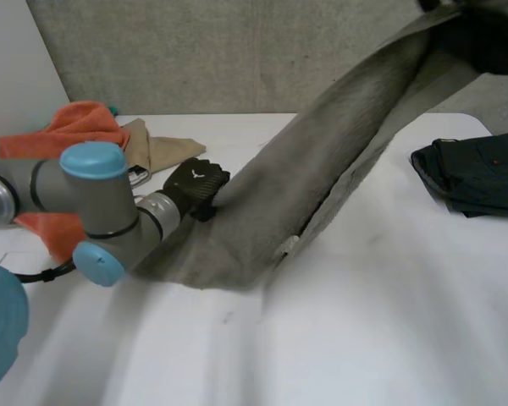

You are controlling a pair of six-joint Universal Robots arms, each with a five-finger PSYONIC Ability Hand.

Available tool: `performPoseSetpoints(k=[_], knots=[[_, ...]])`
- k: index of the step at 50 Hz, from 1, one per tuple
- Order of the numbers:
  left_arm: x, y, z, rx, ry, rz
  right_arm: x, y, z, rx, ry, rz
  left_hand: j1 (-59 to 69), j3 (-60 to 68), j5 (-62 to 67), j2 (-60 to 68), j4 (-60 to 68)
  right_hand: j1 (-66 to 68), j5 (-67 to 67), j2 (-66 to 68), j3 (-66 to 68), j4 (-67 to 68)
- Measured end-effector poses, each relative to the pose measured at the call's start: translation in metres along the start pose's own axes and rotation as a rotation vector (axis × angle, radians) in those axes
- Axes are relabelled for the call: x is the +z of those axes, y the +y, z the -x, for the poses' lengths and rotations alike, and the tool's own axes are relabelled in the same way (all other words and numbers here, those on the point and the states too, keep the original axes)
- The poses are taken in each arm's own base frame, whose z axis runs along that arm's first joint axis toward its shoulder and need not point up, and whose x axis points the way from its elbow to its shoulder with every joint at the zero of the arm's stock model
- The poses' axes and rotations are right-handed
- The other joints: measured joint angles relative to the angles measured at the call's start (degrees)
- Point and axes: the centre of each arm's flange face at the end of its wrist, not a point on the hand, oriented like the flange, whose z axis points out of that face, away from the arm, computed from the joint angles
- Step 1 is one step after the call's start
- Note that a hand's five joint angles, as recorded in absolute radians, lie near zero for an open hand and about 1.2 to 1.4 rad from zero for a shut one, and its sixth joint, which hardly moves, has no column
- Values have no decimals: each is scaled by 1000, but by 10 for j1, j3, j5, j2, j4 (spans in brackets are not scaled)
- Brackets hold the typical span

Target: Fold the laundry.

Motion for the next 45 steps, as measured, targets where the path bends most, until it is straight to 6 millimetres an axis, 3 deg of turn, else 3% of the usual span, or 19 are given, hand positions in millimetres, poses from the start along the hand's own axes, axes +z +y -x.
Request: performPoseSetpoints(k=[4, 10, 15, 19, 24, 27, 30, 33, 34, 35, 38, 40, 42, 45], knots=[[-19, -21, 20, -4, -64, 21, 4, 42, -18, 24, 49, 97, 0, 3, 0, 2, 1, 0, 0, 0, 0, 0], [-61, -59, 57, 7, -195, 4, 7, 102, -25, 89, 66, 244, 0, 3, 0, 2, 1, 0, 0, 0, 0, 0], [-100, -86, 66, 22, -253, -31, 6, 143, -12, 122, 45, 409, 0, 3, 0, 2, 1, 0, 0, 0, 0, 0], [-115, -85, 63, 24, -263, -21, 6, 164, 8, 111, -7, 533, 0, 3, 0, 2, 1, 0, 0, 0, 0, 0], [-111, -61, 63, 34, -256, 49, 10, 185, 32, 69, -68, 654, 0, 3, 0, 3, 1, 0, 0, 0, 0, 0], [-90, -38, 71, 93, -249, 100, 23, 203, 45, 12, -69, 718, 0, 4, 0, 3, 2, 0, 1, 0, 0, 0], [-64, -31, 83, 178, -260, 89, 44, 214, 47, -41, -21, 717, 0, 6, 0, 3, 4, 0, 0, 0, 0, 0], [-46, -36, 94, 238, -287, 43, 61, 217, 44, -71, 33, 687, 0, 6, 0, 3, 4, 0, 0, 0, 0, 0], [-27, -47, 107, 300, -330, -31, 81, 218, 38, -99, 113, 629, 0, 6, 0, 4, 4, 0, 7, 0, 0, 0], [-23, -52, 111, 316, -346, -60, 88, 217, 34, -108, 145, 602, 0, 6, 0, 4, 4, 0, 8, 0, 0, 0], [-7, -98, 136, 405, -474, -287, 122, 203, 3, -147, 355, 410, 0, 6, 0, 4, 4, 0, 8, 0, 0, 1], [-6, -132, 149, 442, -569, -458, 139, 187, -21, -173, 499, 247, 0, 6, 0, 4, 4, 0, 11, 0, 0, 1], [-16, -179, 163, 465, -697, -703, 154, 158, -51, -214, 664, 21, 0, 6, 0, 4, 4, 0, 16, 0, 0, 1], [-31, -207, 169, 452, -770, -845, 159, 138, -66, -244, 746, -120, 0, 6, 0, 4, 4, 0, 19, 0, 0, 1]])
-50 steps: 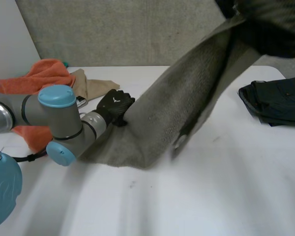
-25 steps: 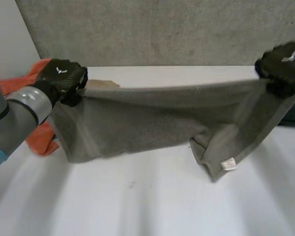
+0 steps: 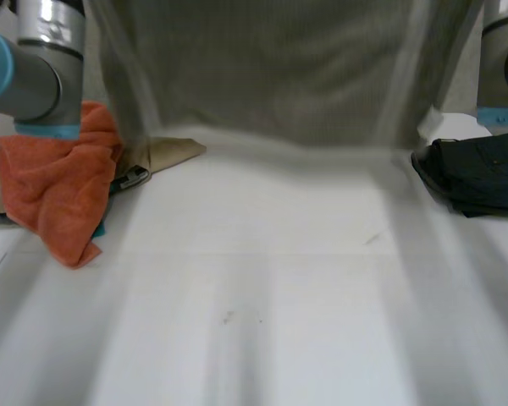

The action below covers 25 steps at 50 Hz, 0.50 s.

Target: Fold the laundry.

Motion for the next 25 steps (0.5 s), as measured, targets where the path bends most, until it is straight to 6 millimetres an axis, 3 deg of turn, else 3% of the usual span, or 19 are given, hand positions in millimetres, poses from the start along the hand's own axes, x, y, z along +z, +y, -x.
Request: performPoseSetpoints(k=[3, 6, 12, 17, 18, 19, 25], knots=[[5, -14, 13, -24, -52, -34, 7, -10, -6, 10, 42, -74, 0, 0, 0, 0, 0, 0, 1, 0, 0, 0], [-5, -16, 15, -43, -43, 2, -1, -6, 0, 18, 4, -46, 0, 0, 0, 0, 0, 0, 2, 0, 0, 0], [-51, -6, 2, -71, 57, 174, -43, 14, 21, 40, -168, 131, 0, 0, 0, 0, 0, 0, 2, 0, 0, 0], [-108, 6, -16, -92, 171, 353, -108, 34, 40, 68, -366, 356, 0, 0, 0, 1, 0, 0, 2, 0, 0, 0], [-114, 7, -18, -94, 181, 370, -112, 35, 41, 70, -377, 369, 0, 0, 0, 1, 0, 0, 2, 0, 0, 0], [-134, 11, -23, -100, 216, 427, -137, 41, 47, 81, -443, 449, 0, 0, 0, 1, 0, 0, 2, 0, 0, 0], [-204, 28, -36, -107, 318, 620, -211, 56, 56, 112, -618, 682, 0, 0, 0, 1, 0, 0, 2, 0, 0, 0]])
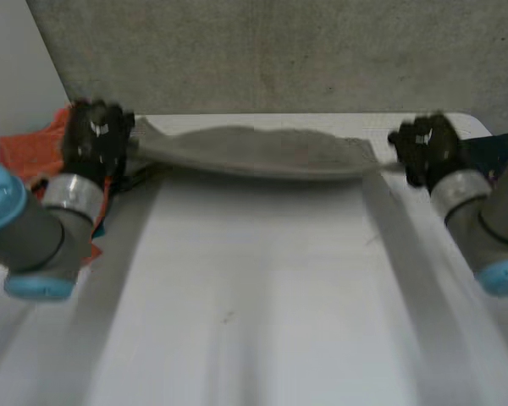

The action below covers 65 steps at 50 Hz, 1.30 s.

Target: Fold the laundry.

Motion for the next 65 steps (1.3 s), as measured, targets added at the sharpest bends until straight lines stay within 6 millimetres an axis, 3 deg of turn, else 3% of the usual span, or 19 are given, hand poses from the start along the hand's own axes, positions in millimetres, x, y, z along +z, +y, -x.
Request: performPoseSetpoints(k=[3, 8, 10, 15, 20, 24, 25, 27, 30, 44, 52, 57, 62, 65], knots=[[-16, 25, -13, 6, 40, 85, -13, 21, 9, 16, -48, 86, 0, 0, 0, 0, 0, 0, 0, 0, 0, 0], [-29, 51, -25, 22, 80, 169, -23, 37, 14, 29, -75, 151, -1, 0, 0, 0, 0, 0, 0, 0, 0, 0], [-32, 63, -27, 34, 88, 203, -25, 42, 13, 33, -75, 167, -29, -39, -18, -39, -35, 0, 0, 0, 0, 0], [-33, 87, -22, 62, 83, 265, -26, 48, 9, 36, -66, 185, -249, -246, -214, -247, -251, 0, 0, 0, 0, 0], [-36, 95, -18, 74, 79, 296, -26, 50, 8, 36, -62, 189, -284, -295, -269, -299, -305, 0, 1, 0, 0, 0], [-40, 94, -17, 75, 85, 307, -26, 50, 8, 37, -63, 190, -254, -272, -242, -270, -278, 0, 1, 0, 0, 0], [-41, 94, -17, 75, 86, 307, -26, 50, 8, 37, -63, 190, -210, -233, -203, -237, -239, 0, 1, 0, 0, 0], [-43, 92, -17, 71, 99, 307, -26, 50, 8, 37, -64, 190, -13, -48, -24, -49, -56, 0, 1, 0, 0, 0], [-48, 89, -18, 64, 124, 311, -27, 50, 9, 36, -65, 192, -5, -5, 9, -6, -6, 0, 1, 0, 0, 0], [-56, 68, 5, 40, 149, 319, -40, 38, 8, 49, -121, 221, -5, -1, 9, -2, -2, 0, 1, 0, 0, 0], [-49, 76, 13, 23, 193, 288, -43, 37, 12, 56, -154, 222, -5, -1, 9, -2, -2, 0, 1, 0, 0, 0], [-56, 81, 12, -7, 245, 339, -48, 39, 13, 49, -170, 250, -5, -1, 9, -2, -2, 0, 2, 0, 0, 0], [-72, 64, 16, -35, 292, 413, -59, 32, 7, 17, -192, 288, -5, -1, 9, -2, -2, 0, 2, 0, 0, 0], [-97, 35, 23, -64, 348, 508, -81, 23, -8, -47, -244, 382, -5, -1, 9, -2, -2, 0, 2, 0, 0, 0]])
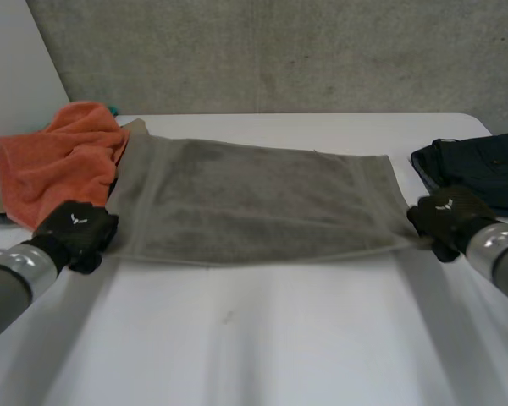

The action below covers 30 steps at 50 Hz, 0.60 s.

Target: Fold the laundry.

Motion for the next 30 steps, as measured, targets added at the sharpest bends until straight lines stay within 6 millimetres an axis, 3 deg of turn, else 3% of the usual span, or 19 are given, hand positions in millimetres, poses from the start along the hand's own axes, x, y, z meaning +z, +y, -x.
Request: performPoseSetpoints(k=[9, 14, 18, 25, 30], knots=[[-83, -9, -15, 61, 117, 217, -61, 19, -5, -146, -203, 265, 0, 0, 0, 1, 1, 0, 0, 0, 0, 0], [-95, -9, -12, 122, 115, 242, -67, 24, -8, -190, -211, 278, 0, 0, 0, 1, 2, 0, 0, 0, 0, 0], [-82, -10, -4, 160, 63, 186, -55, 24, -17, -189, -132, 227, 0, 0, 0, 1, 2, 0, 0, 0, 0, 0], [-40, -24, 3, 166, 1, 16, -14, 26, -29, -131, -19, 133, 0, 1, 0, 1, 2, 0, 1, 0, 0, 0], [14, -42, 5, 146, -47, -130, 26, 20, -30, -118, 53, 44, 0, 1, 1, 1, 2, 0, 2, 0, 0, 0]])
